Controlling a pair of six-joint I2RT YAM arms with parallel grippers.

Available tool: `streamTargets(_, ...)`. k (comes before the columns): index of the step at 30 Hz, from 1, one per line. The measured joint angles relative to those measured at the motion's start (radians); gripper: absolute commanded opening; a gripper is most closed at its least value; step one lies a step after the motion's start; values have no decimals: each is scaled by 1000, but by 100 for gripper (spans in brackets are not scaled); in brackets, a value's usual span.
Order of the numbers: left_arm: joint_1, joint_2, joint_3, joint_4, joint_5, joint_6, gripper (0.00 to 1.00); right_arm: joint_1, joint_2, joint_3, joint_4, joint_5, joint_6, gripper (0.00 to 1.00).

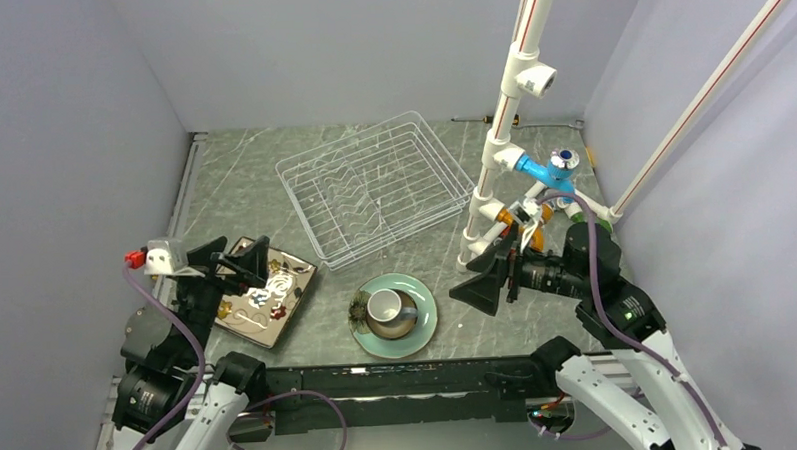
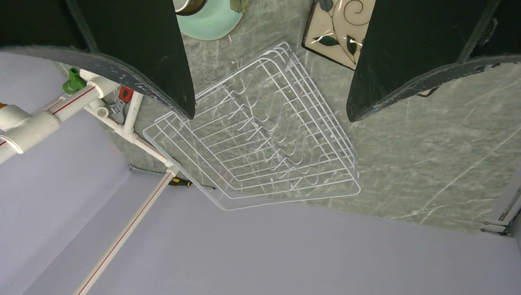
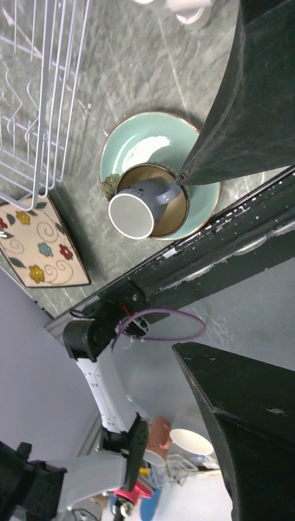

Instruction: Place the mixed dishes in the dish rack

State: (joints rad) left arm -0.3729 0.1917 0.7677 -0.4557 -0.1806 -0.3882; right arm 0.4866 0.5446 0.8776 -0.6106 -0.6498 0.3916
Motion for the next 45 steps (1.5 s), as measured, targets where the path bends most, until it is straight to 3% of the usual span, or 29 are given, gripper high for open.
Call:
streamTargets(3, 0, 14, -2, -4, 1, -3, 99, 49, 41, 0, 38, 10, 0, 100)
streamTargets(7, 0, 50, -16, -12, 16, -18, 99, 267, 109, 0, 75, 147, 2, 100)
streamTargets(14, 0, 119, -30, -46, 53, -37, 99, 779, 348, 55, 81, 655, 2, 100)
streamTargets(17, 0, 127, -42, -51, 69, -53, 99, 886, 489, 104, 74, 831, 3, 100)
streamTargets(21, 0, 126, -66, -66, 89, -74, 99, 956, 648, 167, 55, 1028, 5, 99)
streamTargets(29, 0, 109, -94, -102, 130, -114, 99, 1021, 940, 338, -56, 1250, 3, 80)
streamTargets(32, 0, 103, -98, -104, 135, -125, 99, 1040, 1023, 375, -95, 1288, -7, 68)
streamTargets(45, 0, 105, -102, -106, 155, -133, 99, 1049, 1111, 362, -108, 1333, -19, 53)
